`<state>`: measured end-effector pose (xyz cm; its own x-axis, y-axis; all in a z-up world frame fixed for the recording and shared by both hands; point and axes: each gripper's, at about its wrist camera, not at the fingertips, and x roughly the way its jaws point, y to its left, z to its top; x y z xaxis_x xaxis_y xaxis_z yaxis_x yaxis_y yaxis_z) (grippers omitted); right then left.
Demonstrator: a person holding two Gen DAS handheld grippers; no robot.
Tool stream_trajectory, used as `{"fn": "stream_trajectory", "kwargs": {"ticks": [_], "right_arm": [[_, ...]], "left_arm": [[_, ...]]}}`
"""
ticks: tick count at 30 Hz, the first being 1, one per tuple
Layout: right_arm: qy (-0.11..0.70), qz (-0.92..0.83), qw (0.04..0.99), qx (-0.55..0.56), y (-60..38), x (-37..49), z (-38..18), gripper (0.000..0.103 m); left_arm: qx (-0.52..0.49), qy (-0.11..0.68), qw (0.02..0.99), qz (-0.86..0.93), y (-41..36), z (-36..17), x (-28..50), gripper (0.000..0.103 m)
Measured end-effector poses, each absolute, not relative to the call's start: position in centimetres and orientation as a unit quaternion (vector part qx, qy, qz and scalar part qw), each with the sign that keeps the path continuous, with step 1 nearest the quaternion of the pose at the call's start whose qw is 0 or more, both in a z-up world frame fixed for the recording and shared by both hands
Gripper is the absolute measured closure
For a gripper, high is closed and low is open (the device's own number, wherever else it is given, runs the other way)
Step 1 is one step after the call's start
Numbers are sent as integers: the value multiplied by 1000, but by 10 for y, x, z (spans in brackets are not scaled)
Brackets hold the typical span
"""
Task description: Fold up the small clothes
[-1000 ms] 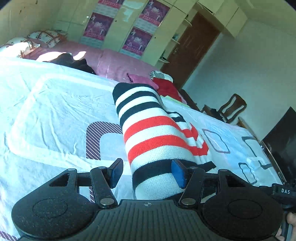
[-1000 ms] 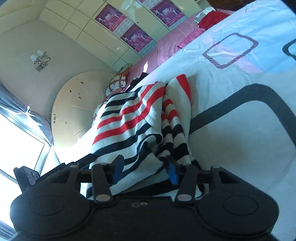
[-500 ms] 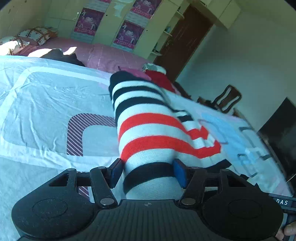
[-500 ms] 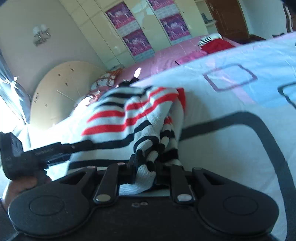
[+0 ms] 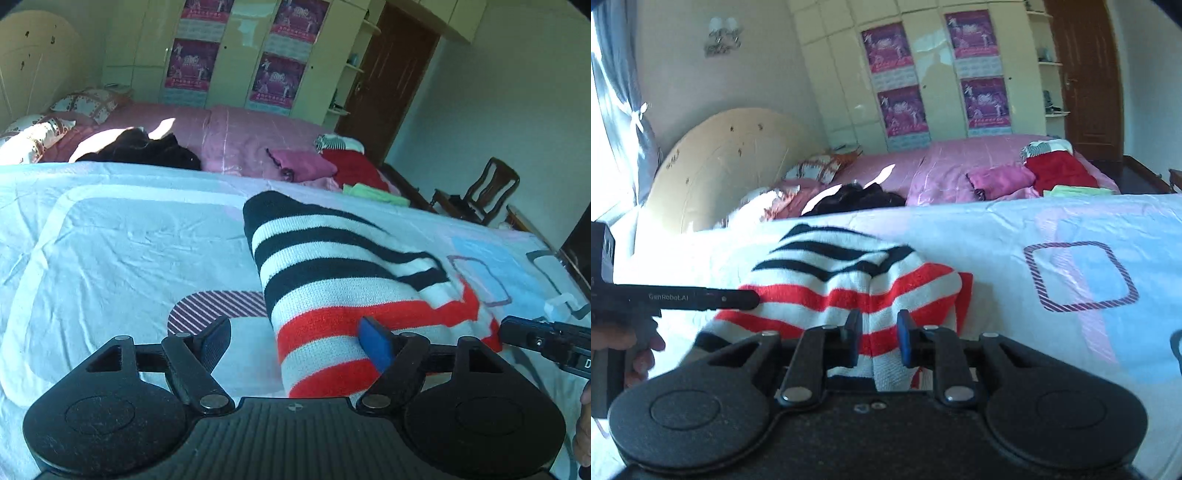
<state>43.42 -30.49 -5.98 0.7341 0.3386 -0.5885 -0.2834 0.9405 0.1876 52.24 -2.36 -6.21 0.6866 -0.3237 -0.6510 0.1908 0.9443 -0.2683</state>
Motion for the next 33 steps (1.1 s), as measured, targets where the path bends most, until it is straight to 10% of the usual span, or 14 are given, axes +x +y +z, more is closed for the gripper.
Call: {"fn": "stream_trajectory", "kwargs": {"ticks": [21,33], "right_arm": [[363,144,921,0,-291,511,-78,75],[393,168,904,19,-306,405,-62,74]], "left_arm": [[9,388,915,-106,-57,-64,592,18],[-14,375,913,-158,-36,-48,467,18]]}}
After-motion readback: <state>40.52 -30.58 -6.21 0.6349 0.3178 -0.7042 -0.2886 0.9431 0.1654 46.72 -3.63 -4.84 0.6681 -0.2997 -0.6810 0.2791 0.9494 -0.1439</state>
